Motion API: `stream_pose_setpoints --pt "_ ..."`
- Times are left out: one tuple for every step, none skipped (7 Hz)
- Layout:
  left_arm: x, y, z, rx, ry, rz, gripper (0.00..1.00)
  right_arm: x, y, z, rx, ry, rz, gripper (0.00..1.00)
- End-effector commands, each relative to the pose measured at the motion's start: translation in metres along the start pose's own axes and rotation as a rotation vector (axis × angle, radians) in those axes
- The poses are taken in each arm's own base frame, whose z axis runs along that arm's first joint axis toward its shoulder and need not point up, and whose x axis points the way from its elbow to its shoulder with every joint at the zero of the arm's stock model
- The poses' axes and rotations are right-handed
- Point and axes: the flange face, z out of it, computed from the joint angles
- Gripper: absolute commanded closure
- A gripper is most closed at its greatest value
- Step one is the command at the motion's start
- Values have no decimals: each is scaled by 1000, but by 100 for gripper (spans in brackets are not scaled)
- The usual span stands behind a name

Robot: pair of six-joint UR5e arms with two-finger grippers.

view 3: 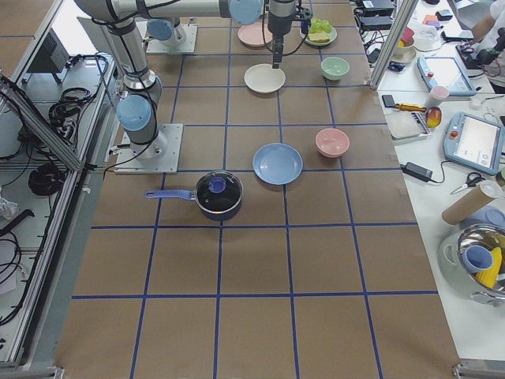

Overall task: Stack three plates with pink and blue
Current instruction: 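Move left gripper to pink plate rim while right gripper heads to blue plate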

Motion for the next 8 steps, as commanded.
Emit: stream_pose_setpoints --pt "5 35 81 67 -27 6 0 0 0 -1 10 0 3 0" --pt "5 56 105 16 -35 5 0 0 0 0 7 10 2 0" --pt "-1 69 121 -28 -73 -4 6 0 -1 0 9 13 0 0" --pt "-8 73 131 -59 -107 -24 10 3 -6 5 12 12 -14 0" --pt "-8 73 136 -69 -104 -37 15 7 -15 9 43 22 -12 0" --pt "-8 73 141 -81 -102 -44 16 27 -28 15 48 32 -30 0" --pt "-8 72 151 -104 -99 -39 16 80 -46 27 19 45 -82 0" --pt "-7 72 158 -119 -96 -41 17 128 -59 51 -40 54 -121 0"
